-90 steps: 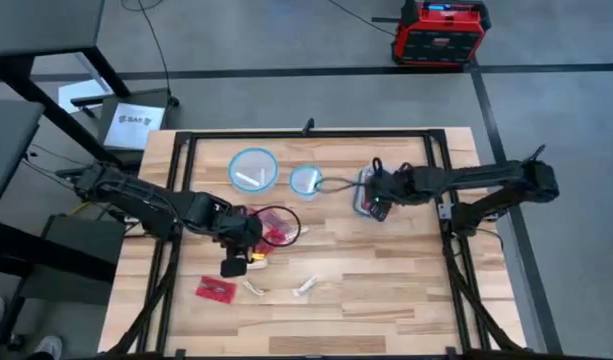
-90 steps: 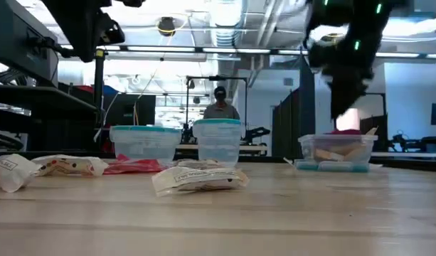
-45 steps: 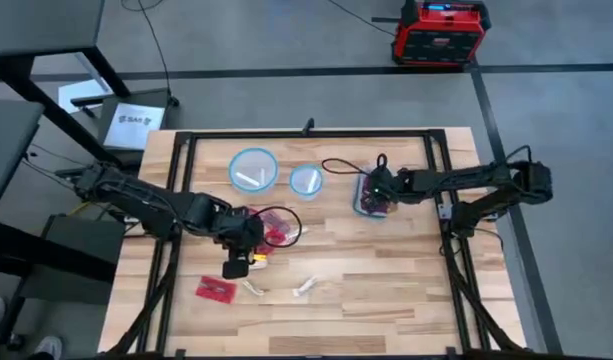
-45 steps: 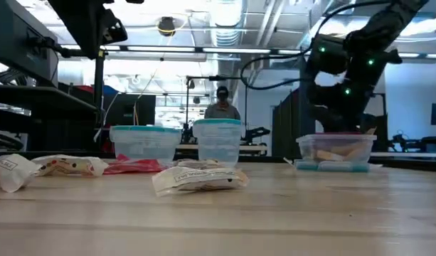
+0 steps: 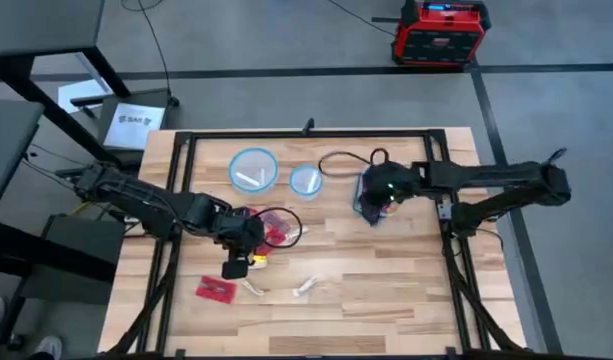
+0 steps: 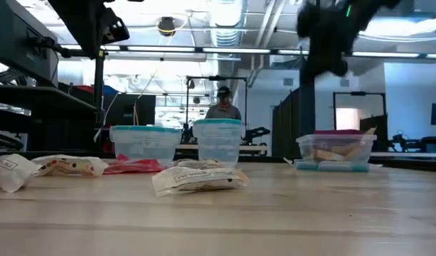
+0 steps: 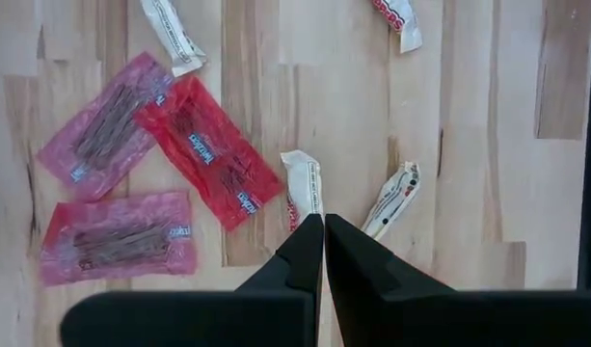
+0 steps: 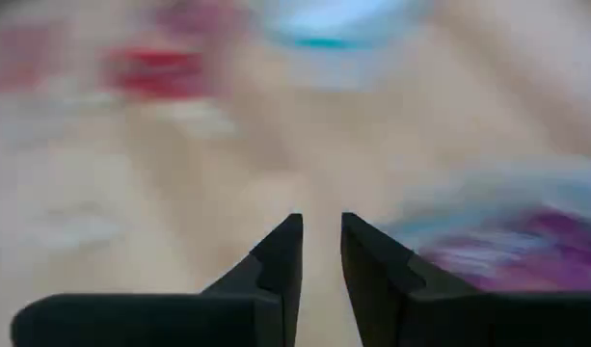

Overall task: Sort candy
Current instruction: Move the top center transparent bin to the middle

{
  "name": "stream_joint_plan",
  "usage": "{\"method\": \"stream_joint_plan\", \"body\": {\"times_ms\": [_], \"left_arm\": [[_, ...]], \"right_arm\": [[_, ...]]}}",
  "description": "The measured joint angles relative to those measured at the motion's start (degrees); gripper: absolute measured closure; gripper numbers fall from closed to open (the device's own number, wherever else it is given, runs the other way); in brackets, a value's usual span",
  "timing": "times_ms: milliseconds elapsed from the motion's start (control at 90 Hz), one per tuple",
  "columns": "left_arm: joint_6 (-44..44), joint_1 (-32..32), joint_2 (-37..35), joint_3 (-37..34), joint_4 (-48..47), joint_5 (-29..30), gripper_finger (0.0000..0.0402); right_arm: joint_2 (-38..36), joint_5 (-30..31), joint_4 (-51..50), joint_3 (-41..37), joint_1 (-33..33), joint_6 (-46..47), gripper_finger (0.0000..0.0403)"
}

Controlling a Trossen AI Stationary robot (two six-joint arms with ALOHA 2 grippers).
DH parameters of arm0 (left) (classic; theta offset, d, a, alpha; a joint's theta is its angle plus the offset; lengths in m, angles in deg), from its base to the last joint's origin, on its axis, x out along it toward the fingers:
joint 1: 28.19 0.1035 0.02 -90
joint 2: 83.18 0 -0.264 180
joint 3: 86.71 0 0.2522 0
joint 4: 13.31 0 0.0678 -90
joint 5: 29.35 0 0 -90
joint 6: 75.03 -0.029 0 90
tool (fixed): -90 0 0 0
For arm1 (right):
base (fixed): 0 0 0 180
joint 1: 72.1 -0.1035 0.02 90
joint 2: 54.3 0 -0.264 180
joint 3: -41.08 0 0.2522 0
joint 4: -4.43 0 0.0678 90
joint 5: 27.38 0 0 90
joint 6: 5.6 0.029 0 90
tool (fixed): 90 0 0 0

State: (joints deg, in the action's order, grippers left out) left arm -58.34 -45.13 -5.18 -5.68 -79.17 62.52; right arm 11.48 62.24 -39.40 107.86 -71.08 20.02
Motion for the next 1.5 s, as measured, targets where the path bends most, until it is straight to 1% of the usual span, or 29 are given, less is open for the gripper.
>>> {"method": "stream_joint_plan", "body": {"times_ms": [67,144,222,389,433,478,567,611,678,744,833,900,978,1044,1167,1200,1300,1356,1500], "left_arm": [[-0.6,0.6,0.0,0.0,0.6,0.0,0.0401],[-0.6,1.8,0.0,0.0,1.9,0.0,0.0399],[-0.9,3.1,0.0,0.0,4.1,0.0,0.0390],[-3.1,6.3,0.0,0.0,7.3,0.8,0.0354],[-4.0,7.4,0.0,0.0,8.5,3.0,0.0345],[-5.2,8.6,0.0,0.0,10.1,6.4,0.0340],[-7.8,11.9,0.0,0.0,14.4,14.1,0.0334],[-9.2,14.0,0.1,0.0,17.5,16.3,0.0334],[-12.4,18.2,1.3,0.2,22.4,16.6,0.0336],[-14.4,22.5,3.2,0.2,24.8,16.6,0.0338],[-16.4,27.9,6.2,0.2,27.6,16.6,0.0340],[-17.1,31.7,9.2,0.1,28.7,16.6,0.0340],[-17.9,35.8,12.9,0.1,30.6,15.6,0.0341],[-19.2,38.6,15.8,0.0,32.7,13.4,0.0341],[-20.6,42.0,19.7,0.0,37.1,11.1,0.0341],[-20.9,42.6,20.7,0.0,37.6,9.4,0.0341],[-21.2,43.1,22.8,0.0,38.4,1.3,0.0341],[-21.2,42.5,23.2,0.0,38.5,-1.5,0.0341],[-21.0,39.5,23.3,0.0,36.5,-3.9,0.0341]], "right_arm": [[-0.1,1.2,4.0,0.0,-4.2,0.0,0.0343],[1.7,7.5,7.0,0.0,-8.4,-0.4,0.0343],[5.4,13.2,10.2,0.0,-10.9,-1.8,0.0343],[15.5,14.0,18.7,0.0,-10.3,-6.8,0.0343],[17.4,14.0,19.4,0.3,-9.4,-8.1,0.0343],[18.7,14.2,19.3,0.7,-8.2,-8.6,0.0343],[19.0,15.6,21.8,1.1,-4.4,-9.4,0.0344],[18.9,15.7,24.6,1.2,-1.9,-10.2,0.0344],[19.0,15.6,27.8,1.3,2.3,-10.8,0.0344],[20.0,15.1,29.2,1.3,6.3,-11.2,0.0344],[20.9,14.7,27.2,0.5,10.6,-11.1,0.0344],[20.9,15.1,27.5,-0.7,13.2,-10.5,0.0344],[20.7,14.6,26.8,-1.9,15.6,-9.4,0.0344],[20.8,13.5,26.1,-3.2,16.8,-9.2,0.0344],[21.1,10.8,26.9,-4.7,17.1,-9.0,0.0344],[21.9,10.7,27.1,-4.9,16.9,-9.0,0.0344],[24.6,8.9,27.2,-5.3,15.5,-9.0,0.0344],[25.7,7.8,28.8,-5.2,14.6,-9.0,0.0344],[27.2,6.1,27.7,-5.1,11.1,-8.0,0.0344]]}}
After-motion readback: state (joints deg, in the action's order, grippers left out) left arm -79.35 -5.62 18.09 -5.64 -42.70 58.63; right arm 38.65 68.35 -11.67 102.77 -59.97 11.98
